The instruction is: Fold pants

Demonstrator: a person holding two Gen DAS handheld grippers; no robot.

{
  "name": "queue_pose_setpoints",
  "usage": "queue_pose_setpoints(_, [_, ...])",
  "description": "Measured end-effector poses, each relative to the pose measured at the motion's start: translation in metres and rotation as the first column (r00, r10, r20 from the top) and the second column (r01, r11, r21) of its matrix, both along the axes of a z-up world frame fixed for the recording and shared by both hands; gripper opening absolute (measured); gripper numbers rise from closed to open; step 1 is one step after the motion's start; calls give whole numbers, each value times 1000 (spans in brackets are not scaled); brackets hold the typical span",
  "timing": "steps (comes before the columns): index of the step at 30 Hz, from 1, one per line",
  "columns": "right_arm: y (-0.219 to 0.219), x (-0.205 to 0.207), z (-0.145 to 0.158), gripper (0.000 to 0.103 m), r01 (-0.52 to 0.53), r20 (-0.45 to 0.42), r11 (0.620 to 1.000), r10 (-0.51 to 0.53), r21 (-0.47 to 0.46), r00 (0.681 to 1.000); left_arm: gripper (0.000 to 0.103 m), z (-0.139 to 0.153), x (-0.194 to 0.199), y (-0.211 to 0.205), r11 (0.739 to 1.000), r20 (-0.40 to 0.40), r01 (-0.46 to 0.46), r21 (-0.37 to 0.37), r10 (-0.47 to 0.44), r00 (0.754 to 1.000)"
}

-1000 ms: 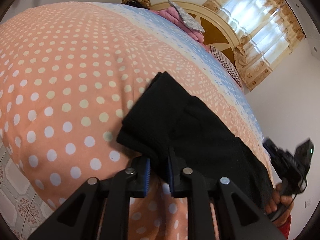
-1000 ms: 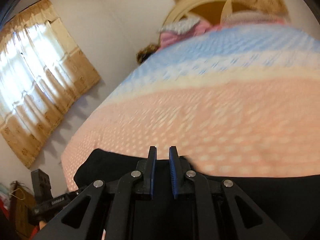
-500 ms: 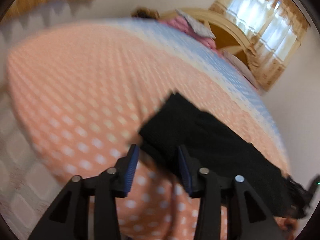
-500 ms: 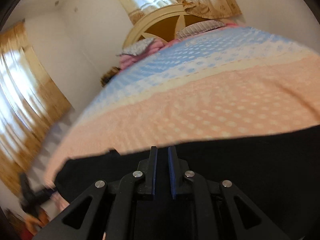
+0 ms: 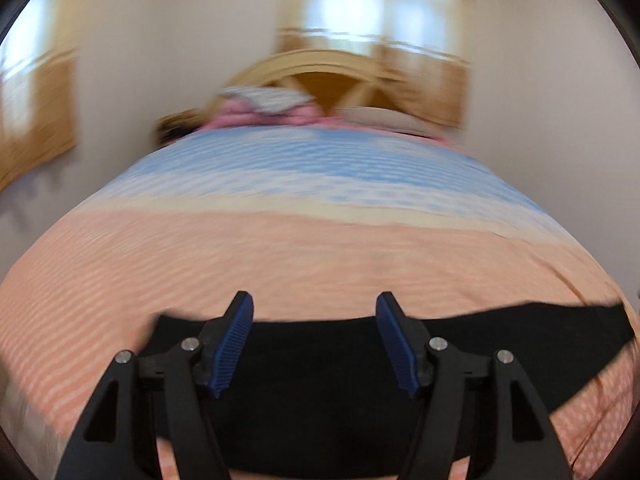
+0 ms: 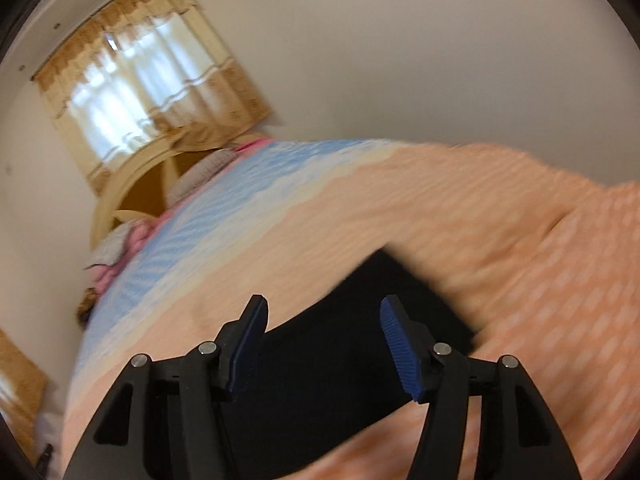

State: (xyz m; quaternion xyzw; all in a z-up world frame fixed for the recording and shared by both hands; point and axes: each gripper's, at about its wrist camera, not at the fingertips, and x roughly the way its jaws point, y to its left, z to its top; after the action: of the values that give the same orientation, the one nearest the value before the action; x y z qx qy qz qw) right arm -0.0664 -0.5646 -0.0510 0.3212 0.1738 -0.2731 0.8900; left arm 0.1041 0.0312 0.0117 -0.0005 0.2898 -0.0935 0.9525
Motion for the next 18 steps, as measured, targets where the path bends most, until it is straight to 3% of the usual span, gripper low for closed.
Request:
queue_pose_setpoints(5, [-61,3,-26,60,-73,-114,993,84,95,990,71,-15,7,-84,985,-58,169,-27,-170,984])
queue_pose_setpoints(8, [-71,14,-43,60,-99,-135,983,121,156,984,71,-30,2,-117,970,-115,241,-35,-243,963])
queue_pose_setpoints(15, [-58,22,-55,60,-203,-216,974,220,99,951,71,-58,-13,-145,952,-216,307,-20,-304,928])
queue_pose_setpoints(16, [-56,20,-56,58,-217,-222,971,233,96,947,72,-59,-15,-150,952,-224,306,-20,-302,926])
queue_pose_setpoints(18, [-47,19,-57,34,-224,-271,973,233,61,934,72,-66,-16,-151,954,-249,301,-17,-295,922])
